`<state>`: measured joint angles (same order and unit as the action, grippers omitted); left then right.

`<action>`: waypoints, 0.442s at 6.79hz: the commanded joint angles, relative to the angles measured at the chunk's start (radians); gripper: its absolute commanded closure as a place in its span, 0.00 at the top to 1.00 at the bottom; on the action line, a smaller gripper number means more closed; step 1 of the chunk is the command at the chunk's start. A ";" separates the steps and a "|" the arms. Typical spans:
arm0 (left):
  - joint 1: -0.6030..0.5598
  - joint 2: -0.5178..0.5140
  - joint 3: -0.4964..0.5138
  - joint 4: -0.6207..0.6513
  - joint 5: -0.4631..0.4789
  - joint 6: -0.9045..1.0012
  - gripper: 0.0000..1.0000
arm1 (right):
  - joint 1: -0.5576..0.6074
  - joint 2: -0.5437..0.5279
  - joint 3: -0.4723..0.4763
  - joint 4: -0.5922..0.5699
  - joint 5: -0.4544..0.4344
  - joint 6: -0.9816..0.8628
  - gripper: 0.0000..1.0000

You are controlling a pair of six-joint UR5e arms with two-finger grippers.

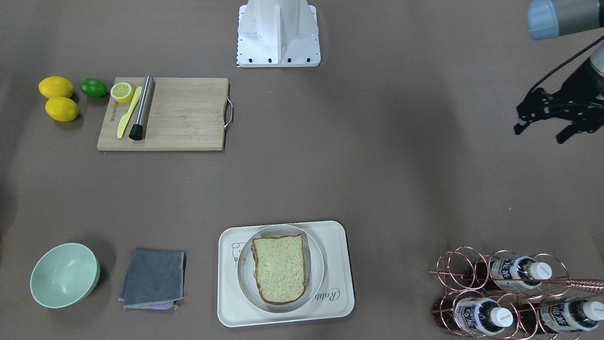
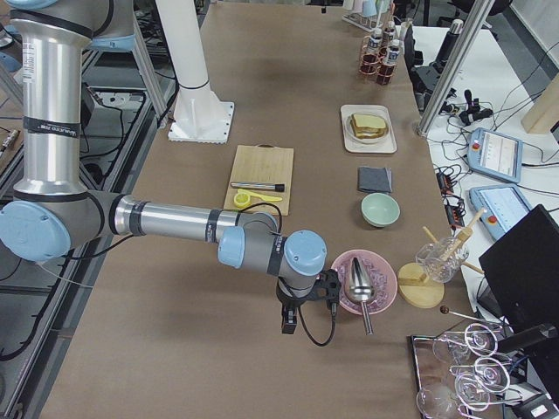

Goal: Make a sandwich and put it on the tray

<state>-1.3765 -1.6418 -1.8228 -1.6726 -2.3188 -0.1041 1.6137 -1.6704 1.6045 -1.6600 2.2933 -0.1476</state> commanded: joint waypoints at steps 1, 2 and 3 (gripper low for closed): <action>-0.187 -0.007 0.073 0.153 -0.002 0.357 0.98 | 0.000 0.000 -0.006 0.000 0.000 -0.001 1.00; -0.220 -0.048 0.085 0.292 0.021 0.442 0.98 | 0.000 0.000 -0.006 0.000 0.000 -0.001 1.00; -0.228 -0.009 0.129 0.324 0.070 0.486 0.98 | 0.000 0.000 -0.009 -0.001 0.000 -0.001 1.00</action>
<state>-1.5746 -1.6654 -1.7343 -1.4337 -2.2934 0.2972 1.6138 -1.6705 1.5980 -1.6601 2.2933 -0.1487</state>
